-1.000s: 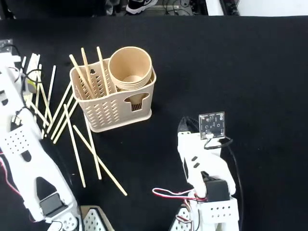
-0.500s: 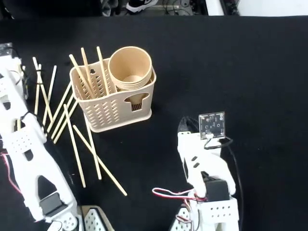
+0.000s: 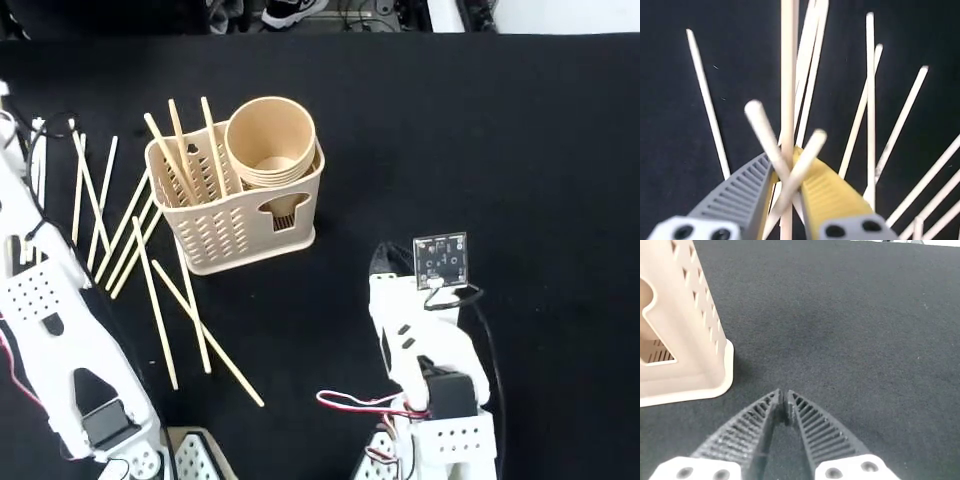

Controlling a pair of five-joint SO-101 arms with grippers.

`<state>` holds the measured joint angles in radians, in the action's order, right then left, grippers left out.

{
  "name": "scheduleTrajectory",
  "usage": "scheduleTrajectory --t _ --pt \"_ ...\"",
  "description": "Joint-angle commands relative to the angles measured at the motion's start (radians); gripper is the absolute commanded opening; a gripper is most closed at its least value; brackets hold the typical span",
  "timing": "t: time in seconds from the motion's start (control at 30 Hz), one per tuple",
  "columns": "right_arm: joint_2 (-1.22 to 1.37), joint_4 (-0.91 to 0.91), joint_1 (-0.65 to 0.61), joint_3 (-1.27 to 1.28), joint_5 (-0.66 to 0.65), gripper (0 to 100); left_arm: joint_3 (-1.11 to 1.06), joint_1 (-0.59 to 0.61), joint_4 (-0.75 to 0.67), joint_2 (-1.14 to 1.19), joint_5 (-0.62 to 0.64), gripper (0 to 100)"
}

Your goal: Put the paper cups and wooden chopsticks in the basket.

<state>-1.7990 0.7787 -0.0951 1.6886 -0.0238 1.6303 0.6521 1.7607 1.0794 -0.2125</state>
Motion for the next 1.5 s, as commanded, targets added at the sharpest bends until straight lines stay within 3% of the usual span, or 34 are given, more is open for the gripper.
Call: scheduleTrajectory --t 0.0,0.13,0.3,0.43,0.93,1.23,1.47 --pt "-0.070 0.003 -0.009 -0.004 -0.011 1.9 0.028 0.002 0.008 -0.109 0.057 3" --pt "-0.070 0.003 -0.009 -0.004 -0.011 1.9 -0.137 0.010 0.008 -0.216 0.138 3" --pt "-0.070 0.003 -0.009 -0.004 -0.011 1.9 -0.519 -0.016 0.002 -0.463 0.143 3" --pt "-0.070 0.003 -0.009 -0.004 -0.011 1.9 -0.673 -0.050 -0.003 -0.631 0.175 3" --pt "-0.070 0.003 -0.009 -0.004 -0.011 1.9 -0.690 -0.133 -0.104 -0.836 0.262 3" --pt "-0.070 0.003 -0.009 -0.004 -0.011 1.9 -0.696 -0.243 -0.080 -1.096 0.261 3" --pt "-0.070 0.005 -0.009 -0.004 -0.011 1.9 -0.693 -0.260 -0.051 -1.212 0.262 3"
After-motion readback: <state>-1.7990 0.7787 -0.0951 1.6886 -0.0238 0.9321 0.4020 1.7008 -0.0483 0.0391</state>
